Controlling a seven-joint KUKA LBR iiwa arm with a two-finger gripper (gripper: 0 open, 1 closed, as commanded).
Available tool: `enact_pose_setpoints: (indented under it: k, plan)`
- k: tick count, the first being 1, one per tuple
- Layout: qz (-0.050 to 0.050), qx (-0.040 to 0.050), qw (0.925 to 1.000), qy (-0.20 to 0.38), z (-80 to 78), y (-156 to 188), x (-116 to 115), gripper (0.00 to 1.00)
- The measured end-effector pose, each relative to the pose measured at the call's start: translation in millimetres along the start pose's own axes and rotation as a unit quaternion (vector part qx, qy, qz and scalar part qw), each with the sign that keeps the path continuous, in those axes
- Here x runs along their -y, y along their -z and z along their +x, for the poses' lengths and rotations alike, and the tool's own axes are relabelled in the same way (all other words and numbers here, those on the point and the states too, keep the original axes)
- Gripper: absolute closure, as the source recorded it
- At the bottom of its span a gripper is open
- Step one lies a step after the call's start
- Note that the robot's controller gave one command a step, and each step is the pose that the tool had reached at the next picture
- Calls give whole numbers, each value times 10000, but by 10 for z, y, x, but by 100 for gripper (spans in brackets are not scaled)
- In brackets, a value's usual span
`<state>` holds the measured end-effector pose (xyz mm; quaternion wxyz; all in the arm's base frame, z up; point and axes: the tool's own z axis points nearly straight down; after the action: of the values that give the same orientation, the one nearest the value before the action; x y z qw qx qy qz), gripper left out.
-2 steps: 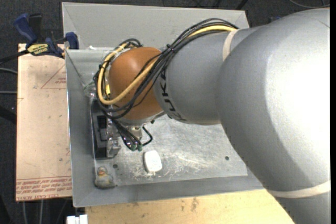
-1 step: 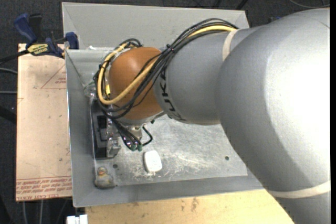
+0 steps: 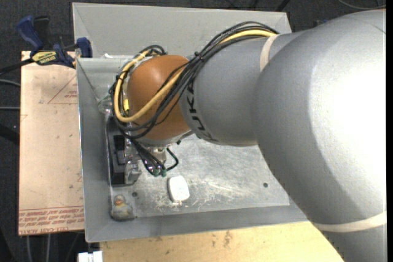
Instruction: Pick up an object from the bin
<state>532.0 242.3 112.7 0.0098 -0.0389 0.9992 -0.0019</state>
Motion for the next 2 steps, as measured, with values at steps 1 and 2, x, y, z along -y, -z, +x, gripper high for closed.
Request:
enact_pose_setpoints:
  k: [1,2]
  plan:
    - [-1,0,10000,1,0,0,0,100]
    - [-1,0,10000,1,0,0,0,100]
